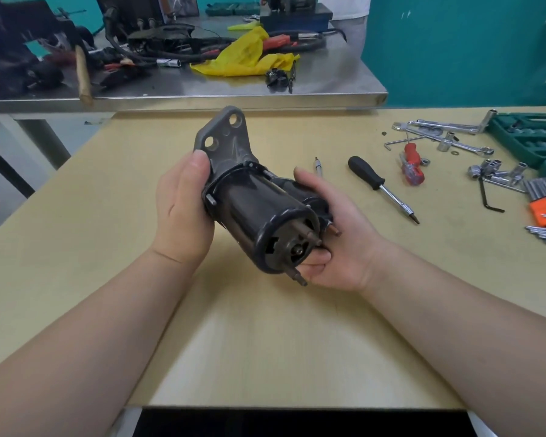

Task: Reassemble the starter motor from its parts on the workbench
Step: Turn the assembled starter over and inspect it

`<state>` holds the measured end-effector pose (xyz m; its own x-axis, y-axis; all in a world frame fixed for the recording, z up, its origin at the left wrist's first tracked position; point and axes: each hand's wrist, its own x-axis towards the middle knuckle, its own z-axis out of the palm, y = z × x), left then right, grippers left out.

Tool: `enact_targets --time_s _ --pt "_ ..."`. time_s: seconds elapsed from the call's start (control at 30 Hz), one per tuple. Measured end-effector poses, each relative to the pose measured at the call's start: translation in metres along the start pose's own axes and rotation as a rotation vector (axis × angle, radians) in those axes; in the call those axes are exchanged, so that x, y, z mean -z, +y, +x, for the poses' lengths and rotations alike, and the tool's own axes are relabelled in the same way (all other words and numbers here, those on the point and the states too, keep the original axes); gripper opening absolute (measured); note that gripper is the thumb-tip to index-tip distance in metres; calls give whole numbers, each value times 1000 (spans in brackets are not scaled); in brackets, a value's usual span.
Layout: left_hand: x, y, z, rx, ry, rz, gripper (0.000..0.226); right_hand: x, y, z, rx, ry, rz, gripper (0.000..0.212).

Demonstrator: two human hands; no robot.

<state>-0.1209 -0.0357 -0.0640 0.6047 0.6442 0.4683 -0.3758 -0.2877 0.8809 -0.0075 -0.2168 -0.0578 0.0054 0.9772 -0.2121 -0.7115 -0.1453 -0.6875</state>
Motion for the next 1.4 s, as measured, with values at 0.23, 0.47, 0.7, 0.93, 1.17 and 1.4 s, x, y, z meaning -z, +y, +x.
enact_targets --time_s 0.23,0.47,0.7,0.93,1.17,1.4 --pt "-5 7 -1 181 53 -118 38 -2 -7 0 -72 109 -226 65" --pt "-8 2 6 355 129 -78 37 -5 -8 3 -94 251 -254 81" --pt "-4 -1 6 329 72 75 63 3 -7 4 -83 279 -230 79" --pt "-3 -5 17 488 177 -10 30 1 -12 2 75 114 -185 113" --pt "-7 -5 19 543 128 25 31 7 -9 3 363 473 -865 26" --pt "-3 1 15 597 28 54 46 14 -7 8 535 737 -1181 54"
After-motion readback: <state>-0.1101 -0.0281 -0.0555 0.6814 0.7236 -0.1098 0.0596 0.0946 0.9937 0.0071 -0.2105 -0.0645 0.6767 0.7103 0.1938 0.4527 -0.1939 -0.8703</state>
